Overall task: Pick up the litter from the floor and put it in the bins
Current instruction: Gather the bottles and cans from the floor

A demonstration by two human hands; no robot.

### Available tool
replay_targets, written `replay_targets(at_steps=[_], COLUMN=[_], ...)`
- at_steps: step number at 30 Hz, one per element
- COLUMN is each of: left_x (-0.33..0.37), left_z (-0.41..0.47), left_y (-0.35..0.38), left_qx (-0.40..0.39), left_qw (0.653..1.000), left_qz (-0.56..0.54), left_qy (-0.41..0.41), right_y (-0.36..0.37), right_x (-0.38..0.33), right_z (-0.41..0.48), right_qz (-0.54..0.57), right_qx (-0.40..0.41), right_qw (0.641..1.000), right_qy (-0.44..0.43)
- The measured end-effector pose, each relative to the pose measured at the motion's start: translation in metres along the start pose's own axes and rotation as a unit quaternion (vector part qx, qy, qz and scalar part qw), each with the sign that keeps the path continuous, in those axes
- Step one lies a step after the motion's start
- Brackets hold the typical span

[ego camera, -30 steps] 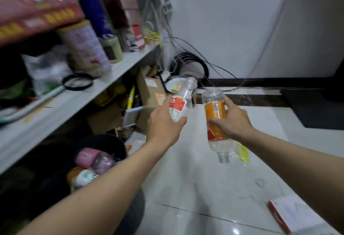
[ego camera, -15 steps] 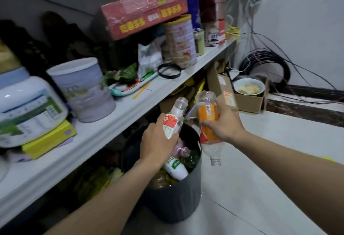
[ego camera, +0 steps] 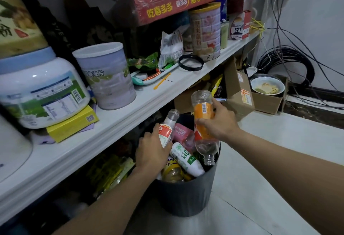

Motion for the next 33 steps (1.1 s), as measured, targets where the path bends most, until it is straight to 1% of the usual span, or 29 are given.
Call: replay_targets(at_steps=[13,23,30,33], left_x=[0.014,0.030,0.046,0.059], left_z=[-0.010,-0.021,-0.027,-0.029], left_y=[-0.003,-0.013,-0.016,-0.015], left_qx=[0.013,0.020,0.022,0.025], left_qw=[0.990,0.987,0.981,0.977], left_qz=[0.137,0.151,0.172,0.183], left_qy=[0.026,0.057,0.084,0.107], right_y=[0.019,0.036,0.020,0.011], right_x=[-0.004,-0.014,-0.002,-0.001], right_z=[-0.002,-0.018,-0.023,-0.029], right_qz=[0.001,0.000,-0.065,-0.108], right_qx=[-0.014,-0.038,-0.040,-0.053], right_qw=[1.000,0.999,0.997,0.992], right_qy=[0.005,-0.019,-0.010,-0.026])
Point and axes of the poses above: each hand's wrist, its own z-axis towards the middle knuckle, its own y-axis out of the palm, x = y × z, the point moved 10 cm from there along z, towards the middle knuckle, and after that the axes turned 13 degrees about -x, right-handed, at the moved point
